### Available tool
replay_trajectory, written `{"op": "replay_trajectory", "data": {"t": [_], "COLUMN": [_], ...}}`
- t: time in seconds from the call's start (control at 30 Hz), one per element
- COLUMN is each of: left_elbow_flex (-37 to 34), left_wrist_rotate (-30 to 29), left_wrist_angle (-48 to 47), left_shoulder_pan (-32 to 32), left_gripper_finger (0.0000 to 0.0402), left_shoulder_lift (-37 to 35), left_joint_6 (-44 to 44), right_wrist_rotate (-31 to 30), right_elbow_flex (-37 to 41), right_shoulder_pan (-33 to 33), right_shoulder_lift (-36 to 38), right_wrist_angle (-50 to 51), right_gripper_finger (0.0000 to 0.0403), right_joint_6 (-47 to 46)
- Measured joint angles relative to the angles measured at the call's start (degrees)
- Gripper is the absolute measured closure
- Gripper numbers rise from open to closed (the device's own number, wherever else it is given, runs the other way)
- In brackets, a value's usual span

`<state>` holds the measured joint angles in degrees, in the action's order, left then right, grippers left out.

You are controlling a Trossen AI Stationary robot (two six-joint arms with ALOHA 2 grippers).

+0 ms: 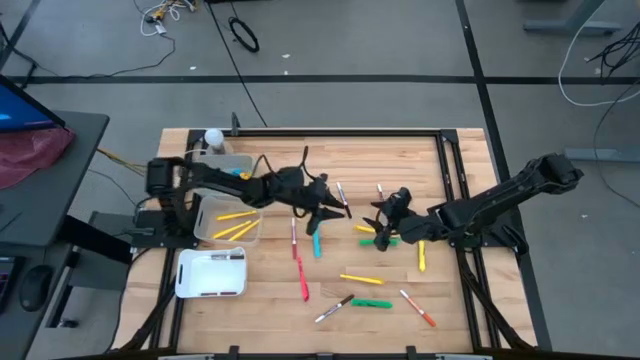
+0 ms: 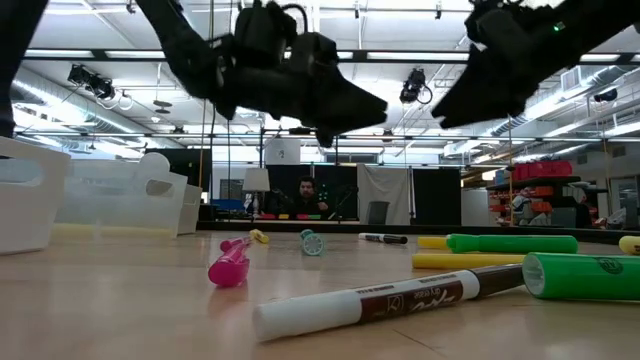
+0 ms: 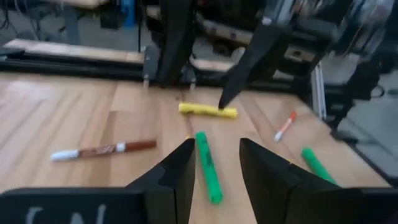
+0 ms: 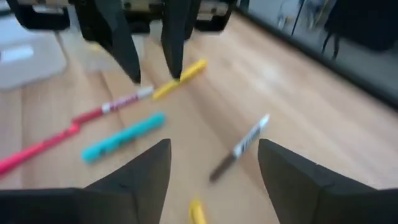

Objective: Pick & Place Markers
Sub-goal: Put the green highlighter into the gray bin

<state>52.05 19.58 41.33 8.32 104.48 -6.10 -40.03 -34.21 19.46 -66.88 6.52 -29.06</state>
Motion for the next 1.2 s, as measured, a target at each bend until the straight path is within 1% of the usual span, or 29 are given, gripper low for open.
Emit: {"op": "replay_trajectory", "data": {"t": [0.1,0.2,0.3,0.43,0.53,0.6,0.73,0.83,1.0,1.2], "left_elbow_flex": [0.0,0.0,0.0,0.0,0.0,0.0,0.0,0.0,0.1,0.1], "left_wrist_rotate": [0.0,-1.0,-2.4,-2.4,-2.4,-2.4,-2.0,-0.7,-0.3,-1.0], "left_wrist_angle": [11.2,16.8,17.0,17.2,17.1,17.1,17.1,17.0,16.9,16.9], "left_shoulder_pan": [0.0,0.0,0.1,0.0,0.1,0.1,0.1,0.1,0.1,0.1], "left_gripper_finger": [0.0271,0.0271,0.0271,0.0271,0.0271,0.0271,0.0271,0.0271,0.0271,0.0271], "left_shoulder_lift": [4.8,7.9,8.9,9.1,9.1,9.1,9.1,9.1,9.1,9.1], "left_joint_6": [-5.0,-10.4,-12.9,-12.8,-12.8,-12.8,-12.8,-12.8,-12.7,-12.7], "right_wrist_rotate": [3.2,5.7,8.4,9.9,11.6,14.3,22.3,25.3,26.0,26.0], "right_elbow_flex": [0.0,1.4,4.4,8.0,8.7,8.7,8.8,8.8,8.8,9.6], "right_shoulder_pan": [0.0,0.0,0.0,-0.9,-2.3,-3.0,-3.1,-2.7,-1.6,-1.2], "right_shoulder_lift": [0.1,-1.3,-3.1,-5.4,-7.0,-7.9,-8.3,-8.3,-8.3,-8.3], "right_wrist_angle": [5.0,4.8,2.4,-1.2,-3.5,-3.7,-4.0,-3.9,-3.4,-2.1], "right_gripper_finger": [0.0156,0.0159,0.0164,0.0171,0.0179,0.0184,0.0195,0.0202,0.021,0.0211], "right_joint_6": [-4.3,-6.3,-6.5,-6.7,-6.3,-5.2,-1.8,-1.5,0.9,3.9]}}
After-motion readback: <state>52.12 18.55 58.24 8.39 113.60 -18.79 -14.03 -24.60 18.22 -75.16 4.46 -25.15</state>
